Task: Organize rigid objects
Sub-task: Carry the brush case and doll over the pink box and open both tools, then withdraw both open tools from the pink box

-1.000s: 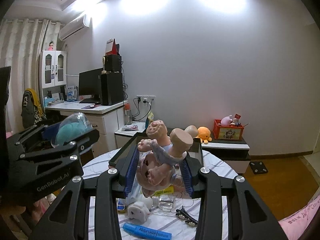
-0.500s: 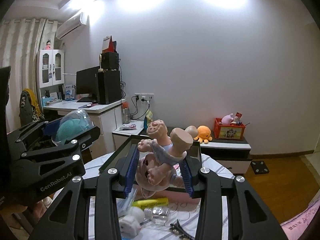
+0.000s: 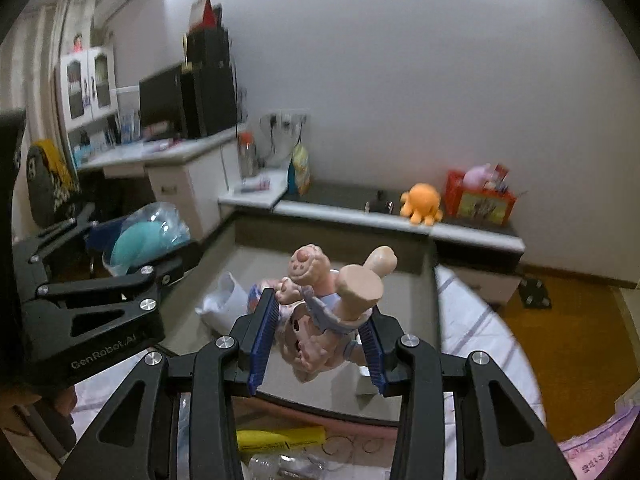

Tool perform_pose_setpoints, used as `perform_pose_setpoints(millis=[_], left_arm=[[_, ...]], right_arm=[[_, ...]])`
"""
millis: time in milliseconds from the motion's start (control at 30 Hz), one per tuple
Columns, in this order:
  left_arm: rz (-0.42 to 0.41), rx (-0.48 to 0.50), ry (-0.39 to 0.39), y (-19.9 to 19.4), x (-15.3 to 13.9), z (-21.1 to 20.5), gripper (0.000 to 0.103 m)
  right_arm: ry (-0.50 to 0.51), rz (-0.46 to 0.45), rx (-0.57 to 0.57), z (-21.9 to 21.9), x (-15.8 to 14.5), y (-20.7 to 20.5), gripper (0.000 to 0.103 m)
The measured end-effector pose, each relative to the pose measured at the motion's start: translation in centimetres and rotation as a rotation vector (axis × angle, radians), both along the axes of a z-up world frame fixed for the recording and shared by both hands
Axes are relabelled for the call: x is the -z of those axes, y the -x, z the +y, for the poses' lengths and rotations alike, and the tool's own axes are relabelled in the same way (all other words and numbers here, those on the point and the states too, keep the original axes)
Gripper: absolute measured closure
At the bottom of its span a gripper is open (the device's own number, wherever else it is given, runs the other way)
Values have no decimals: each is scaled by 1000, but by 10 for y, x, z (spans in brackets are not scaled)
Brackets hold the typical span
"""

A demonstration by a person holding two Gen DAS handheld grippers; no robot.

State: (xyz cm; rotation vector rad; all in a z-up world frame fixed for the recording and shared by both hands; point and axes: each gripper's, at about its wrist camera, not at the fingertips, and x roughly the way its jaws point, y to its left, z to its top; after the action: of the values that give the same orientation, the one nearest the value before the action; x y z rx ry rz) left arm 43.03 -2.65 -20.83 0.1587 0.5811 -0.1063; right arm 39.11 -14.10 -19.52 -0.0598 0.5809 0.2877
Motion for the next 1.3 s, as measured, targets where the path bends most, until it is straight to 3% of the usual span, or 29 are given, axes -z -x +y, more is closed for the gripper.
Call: perform_pose_setpoints(millis=[67, 300, 533, 733, 900, 1233, 1300], left_arm=[[36, 6, -6, -9, 14, -2, 39], [89, 6, 1, -24, 39, -1, 37], [49, 15, -44, -19, 32, -3, 11], [-36, -15, 24, 14, 2, 14, 3], [-125, -46, 46, 60, -24, 29, 0], [-264, -78, 74, 173, -56, 39, 0], [-284, -81, 70, 192, -59, 37, 0]], right_arm=[[13, 59, -16, 5, 15, -11, 67], [47, 86, -15, 6, 26, -21, 67], [20, 91, 15, -2, 24, -19, 67], [-12, 54, 41, -15, 10, 1, 48], [-51, -36, 57, -22, -17, 36, 22], [-96, -213, 86, -27, -54, 135, 15], [-83, -232, 106, -27, -55, 154, 2]])
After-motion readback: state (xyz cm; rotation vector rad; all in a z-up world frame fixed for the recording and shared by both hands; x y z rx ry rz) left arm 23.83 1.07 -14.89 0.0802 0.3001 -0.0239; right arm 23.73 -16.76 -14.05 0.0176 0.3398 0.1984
